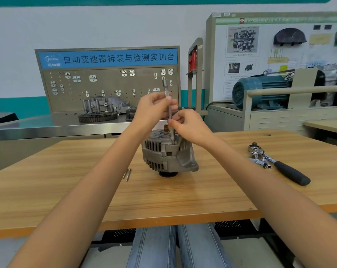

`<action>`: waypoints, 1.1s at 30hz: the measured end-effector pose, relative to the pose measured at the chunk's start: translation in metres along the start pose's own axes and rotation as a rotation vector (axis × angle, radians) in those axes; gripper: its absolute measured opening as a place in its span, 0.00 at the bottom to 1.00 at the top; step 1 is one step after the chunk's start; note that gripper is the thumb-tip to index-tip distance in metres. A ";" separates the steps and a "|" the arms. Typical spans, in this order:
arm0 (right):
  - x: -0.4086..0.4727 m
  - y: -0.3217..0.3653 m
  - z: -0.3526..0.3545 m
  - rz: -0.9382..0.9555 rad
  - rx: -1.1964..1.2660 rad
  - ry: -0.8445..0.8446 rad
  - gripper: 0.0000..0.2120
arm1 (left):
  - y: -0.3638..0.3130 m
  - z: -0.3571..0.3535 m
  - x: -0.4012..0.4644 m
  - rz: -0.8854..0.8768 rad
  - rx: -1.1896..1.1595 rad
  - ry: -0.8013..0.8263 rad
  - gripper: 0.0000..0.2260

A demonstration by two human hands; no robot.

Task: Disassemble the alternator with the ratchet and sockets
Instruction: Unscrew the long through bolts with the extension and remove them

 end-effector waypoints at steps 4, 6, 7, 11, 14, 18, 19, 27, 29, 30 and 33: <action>0.004 -0.004 -0.003 0.003 0.003 0.082 0.10 | -0.008 -0.001 0.002 -0.004 0.085 0.020 0.08; 0.008 -0.005 -0.003 0.003 0.035 0.111 0.09 | -0.011 -0.001 0.002 0.000 0.130 0.003 0.06; 0.009 -0.005 -0.004 0.005 0.051 0.131 0.06 | -0.012 0.000 0.002 0.003 0.147 -0.009 0.05; 0.017 -0.011 -0.011 0.040 -0.053 0.174 0.18 | -0.015 -0.002 0.004 -0.011 0.198 -0.026 0.07; 0.019 -0.015 -0.018 0.058 -0.097 0.174 0.19 | -0.015 0.001 0.007 -0.030 0.241 -0.062 0.10; 0.018 -0.013 -0.020 0.124 -0.188 0.148 0.20 | -0.013 0.003 0.008 -0.050 0.268 -0.085 0.11; 0.017 -0.012 -0.021 0.152 -0.250 0.154 0.20 | -0.013 0.002 0.008 -0.054 0.270 -0.085 0.11; 0.014 -0.013 -0.017 0.208 -0.311 0.072 0.26 | -0.020 -0.002 0.007 -0.105 0.331 -0.099 0.13; 0.014 -0.014 -0.018 0.212 -0.331 0.067 0.26 | -0.020 -0.003 0.005 -0.115 0.326 -0.107 0.12; 0.014 -0.015 -0.019 0.211 -0.343 0.075 0.25 | -0.020 -0.003 0.004 -0.123 0.325 -0.112 0.12; 0.016 -0.017 -0.022 0.193 -0.351 0.124 0.23 | -0.023 -0.008 0.001 -0.155 0.365 -0.071 0.10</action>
Point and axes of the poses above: each hand's wrist, its own x-axis towards the middle knuckle, its own z-axis out of the back of the hand, y = z × x, the point moved 10 cm from there along x, towards the middle knuckle, and after that the axes turned 6 degrees about -y, right-handed, at the moved point
